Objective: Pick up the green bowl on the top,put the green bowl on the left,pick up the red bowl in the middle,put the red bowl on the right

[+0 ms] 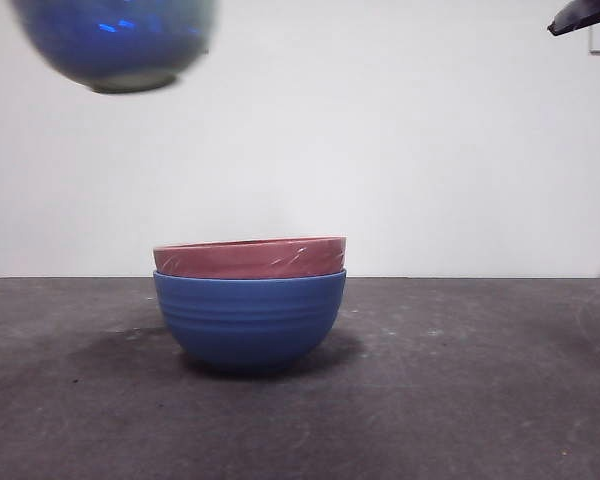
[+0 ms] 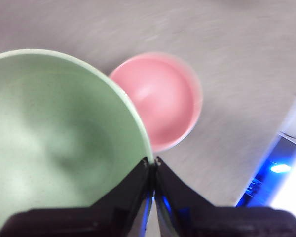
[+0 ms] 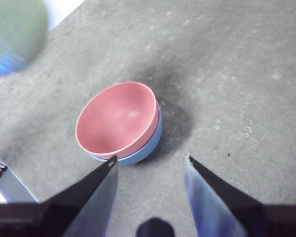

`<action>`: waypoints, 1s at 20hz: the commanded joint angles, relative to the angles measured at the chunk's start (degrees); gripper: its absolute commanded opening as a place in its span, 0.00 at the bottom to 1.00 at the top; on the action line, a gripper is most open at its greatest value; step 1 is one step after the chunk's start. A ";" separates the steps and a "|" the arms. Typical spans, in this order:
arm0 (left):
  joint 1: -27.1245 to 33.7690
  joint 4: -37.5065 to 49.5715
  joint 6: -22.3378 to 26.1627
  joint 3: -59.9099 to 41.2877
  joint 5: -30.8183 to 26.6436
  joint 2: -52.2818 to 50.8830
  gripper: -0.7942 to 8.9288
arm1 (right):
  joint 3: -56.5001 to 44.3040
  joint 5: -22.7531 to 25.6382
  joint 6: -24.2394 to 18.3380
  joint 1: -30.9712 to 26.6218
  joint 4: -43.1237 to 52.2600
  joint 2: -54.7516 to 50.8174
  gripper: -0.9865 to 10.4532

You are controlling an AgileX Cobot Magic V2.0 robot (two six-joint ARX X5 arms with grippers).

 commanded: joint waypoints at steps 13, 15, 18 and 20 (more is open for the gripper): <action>-0.11 26.71 -16.48 -45.00 -0.87 -9.09 0.07 | 0.22 -0.04 -0.48 0.13 0.20 0.07 0.28; -0.15 29.38 -16.46 -47.10 -0.68 -7.28 0.07 | 0.22 -0.07 -0.48 0.13 0.33 0.07 0.28; -0.92 31.45 -16.46 -47.87 -0.26 -4.26 0.07 | 0.22 -0.07 -0.46 0.13 0.37 0.07 0.28; -1.20 31.65 -16.46 -47.87 -0.20 -3.19 0.08 | 0.24 -0.07 -0.48 0.13 0.35 0.07 0.28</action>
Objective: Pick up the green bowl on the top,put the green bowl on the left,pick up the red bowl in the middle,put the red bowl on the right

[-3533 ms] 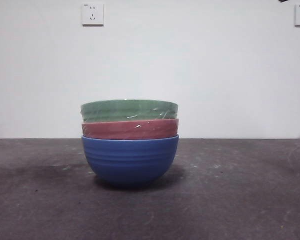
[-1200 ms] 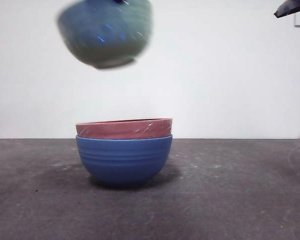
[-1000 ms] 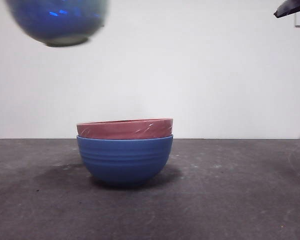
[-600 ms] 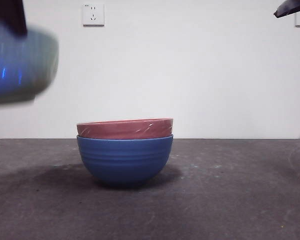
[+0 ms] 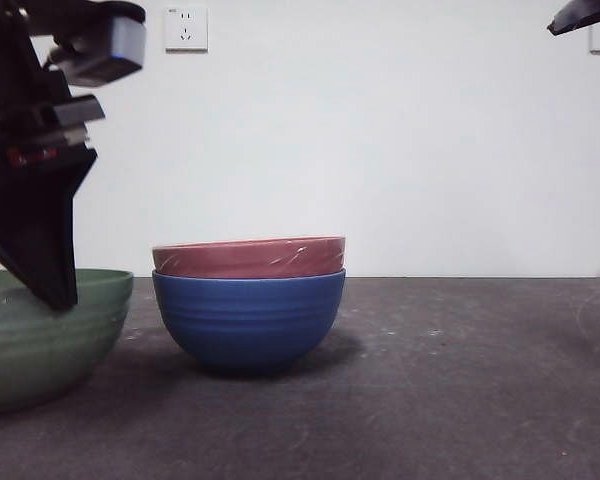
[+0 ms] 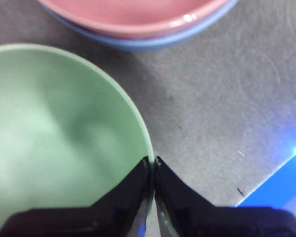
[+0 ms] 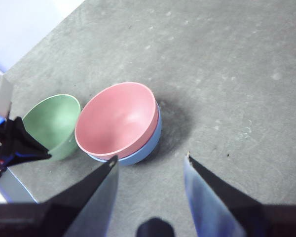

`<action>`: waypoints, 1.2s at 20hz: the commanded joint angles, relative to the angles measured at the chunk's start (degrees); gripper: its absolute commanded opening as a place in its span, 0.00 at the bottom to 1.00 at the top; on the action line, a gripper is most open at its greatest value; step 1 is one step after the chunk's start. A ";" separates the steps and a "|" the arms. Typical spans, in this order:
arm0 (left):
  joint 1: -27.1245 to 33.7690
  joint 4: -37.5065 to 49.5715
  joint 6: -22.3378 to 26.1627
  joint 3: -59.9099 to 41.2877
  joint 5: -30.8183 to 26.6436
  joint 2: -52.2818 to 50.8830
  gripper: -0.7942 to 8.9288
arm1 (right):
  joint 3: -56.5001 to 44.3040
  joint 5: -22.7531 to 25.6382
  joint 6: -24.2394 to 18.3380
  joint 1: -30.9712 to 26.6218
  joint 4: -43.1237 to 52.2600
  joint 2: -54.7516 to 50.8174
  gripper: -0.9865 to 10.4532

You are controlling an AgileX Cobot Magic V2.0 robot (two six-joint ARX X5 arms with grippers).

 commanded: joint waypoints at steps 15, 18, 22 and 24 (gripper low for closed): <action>1.27 -10.27 -2.01 12.59 -7.56 -11.96 0.47 | 11.06 2.91 -2.69 14.78 2.62 14.32 0.29; 6.93 -14.67 -1.92 12.59 -9.66 -18.23 0.47 | 19.45 7.34 -6.58 21.84 -4.22 23.56 0.28; 19.12 -19.74 0.13 12.59 -9.44 -25.38 0.46 | 29.24 14.53 -10.36 29.81 -11.21 35.01 0.28; 24.79 -21.64 1.38 12.59 -7.87 -28.13 0.44 | 32.24 16.87 -11.82 32.74 -12.41 39.85 0.28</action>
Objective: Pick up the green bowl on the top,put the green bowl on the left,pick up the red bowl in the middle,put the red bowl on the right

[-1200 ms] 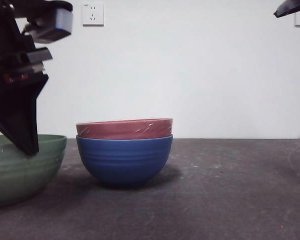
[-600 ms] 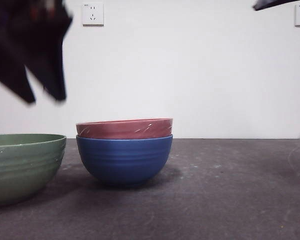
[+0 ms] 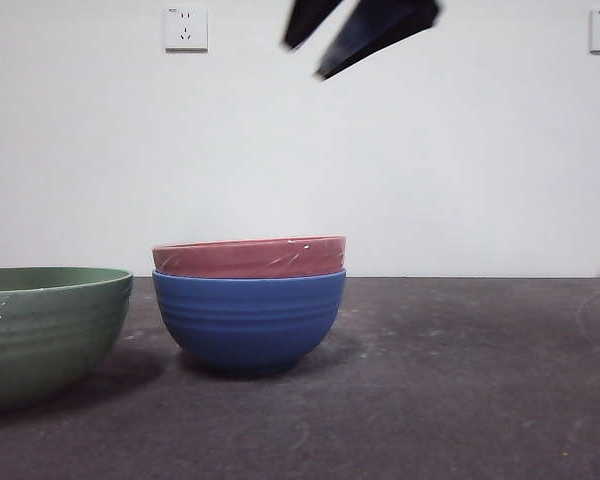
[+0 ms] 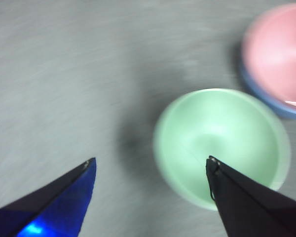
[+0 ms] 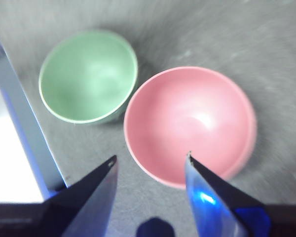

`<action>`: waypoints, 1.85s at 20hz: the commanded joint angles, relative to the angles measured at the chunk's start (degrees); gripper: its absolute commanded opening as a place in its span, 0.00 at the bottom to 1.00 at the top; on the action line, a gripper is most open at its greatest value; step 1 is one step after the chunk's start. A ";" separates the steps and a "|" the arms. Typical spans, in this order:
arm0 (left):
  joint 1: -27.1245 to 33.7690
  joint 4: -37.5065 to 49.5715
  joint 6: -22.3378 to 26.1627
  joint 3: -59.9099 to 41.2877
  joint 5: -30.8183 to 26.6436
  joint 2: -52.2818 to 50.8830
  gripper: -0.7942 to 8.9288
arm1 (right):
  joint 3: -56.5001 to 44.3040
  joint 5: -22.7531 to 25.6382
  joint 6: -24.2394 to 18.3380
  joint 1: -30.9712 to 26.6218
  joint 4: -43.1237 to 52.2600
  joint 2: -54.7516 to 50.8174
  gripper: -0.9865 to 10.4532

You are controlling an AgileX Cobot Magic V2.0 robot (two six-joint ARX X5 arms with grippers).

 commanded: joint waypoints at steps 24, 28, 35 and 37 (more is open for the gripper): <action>9.66 -4.15 3.23 -0.11 8.68 -3.54 0.39 | 2.27 3.63 -6.69 8.13 2.12 22.08 0.12; 9.66 -3.91 3.26 -0.11 8.61 -3.54 0.39 | 2.27 3.65 -6.99 8.39 2.08 22.05 0.08; 9.66 -2.69 3.26 -0.13 8.63 -3.37 0.39 | 2.27 3.82 -6.93 8.39 2.03 20.24 0.08; 9.66 -2.38 3.26 -0.13 8.63 -3.37 0.39 | 2.27 6.05 -6.95 8.41 2.05 18.91 0.08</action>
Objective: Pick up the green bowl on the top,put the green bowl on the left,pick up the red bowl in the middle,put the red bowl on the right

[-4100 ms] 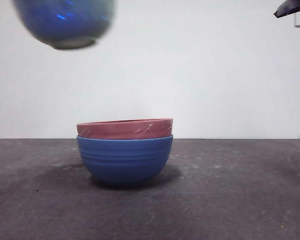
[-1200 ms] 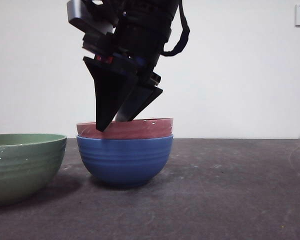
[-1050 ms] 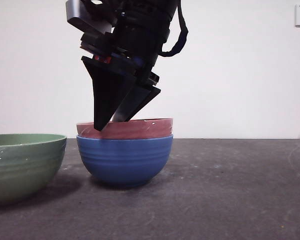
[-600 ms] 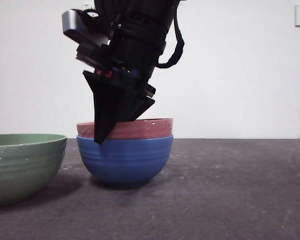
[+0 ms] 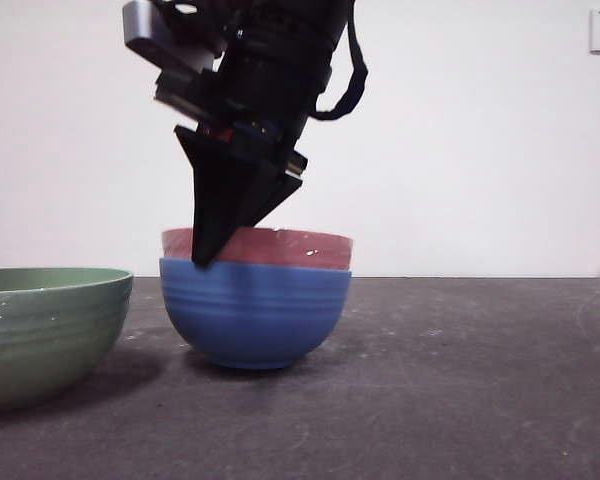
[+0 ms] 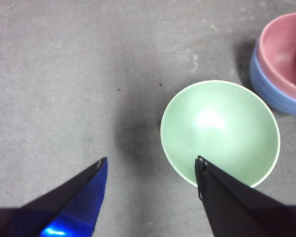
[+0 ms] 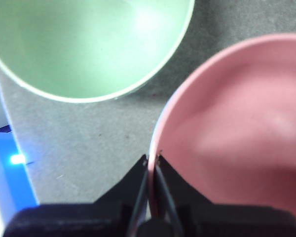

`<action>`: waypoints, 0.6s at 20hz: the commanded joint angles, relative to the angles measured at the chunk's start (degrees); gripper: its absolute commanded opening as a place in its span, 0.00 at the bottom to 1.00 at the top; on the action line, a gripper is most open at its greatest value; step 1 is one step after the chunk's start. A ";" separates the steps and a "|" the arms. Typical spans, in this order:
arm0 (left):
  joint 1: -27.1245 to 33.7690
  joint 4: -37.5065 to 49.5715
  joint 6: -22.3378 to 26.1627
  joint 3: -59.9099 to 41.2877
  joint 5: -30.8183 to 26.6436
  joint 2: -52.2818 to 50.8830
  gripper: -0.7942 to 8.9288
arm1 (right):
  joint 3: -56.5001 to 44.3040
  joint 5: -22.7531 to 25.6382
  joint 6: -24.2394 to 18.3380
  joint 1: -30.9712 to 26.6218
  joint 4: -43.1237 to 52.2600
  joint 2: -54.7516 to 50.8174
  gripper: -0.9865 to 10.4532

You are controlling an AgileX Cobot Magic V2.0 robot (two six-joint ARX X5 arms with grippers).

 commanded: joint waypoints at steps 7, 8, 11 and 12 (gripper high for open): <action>0.17 2.45 0.68 -0.13 0.02 -0.02 0.39 | -0.50 7.23 0.68 0.24 -0.37 -7.02 0.08; 0.17 2.56 0.68 -0.13 0.02 -0.02 0.39 | -0.50 9.03 0.68 0.24 -0.42 -7.39 0.08; 0.17 2.51 0.68 -0.13 0.02 -0.02 0.39 | -0.50 11.39 1.79 0.22 -0.55 -8.20 0.08; 0.17 2.54 0.68 -0.13 0.04 -0.02 0.39 | -0.50 12.50 2.14 0.24 -0.57 -8.39 0.08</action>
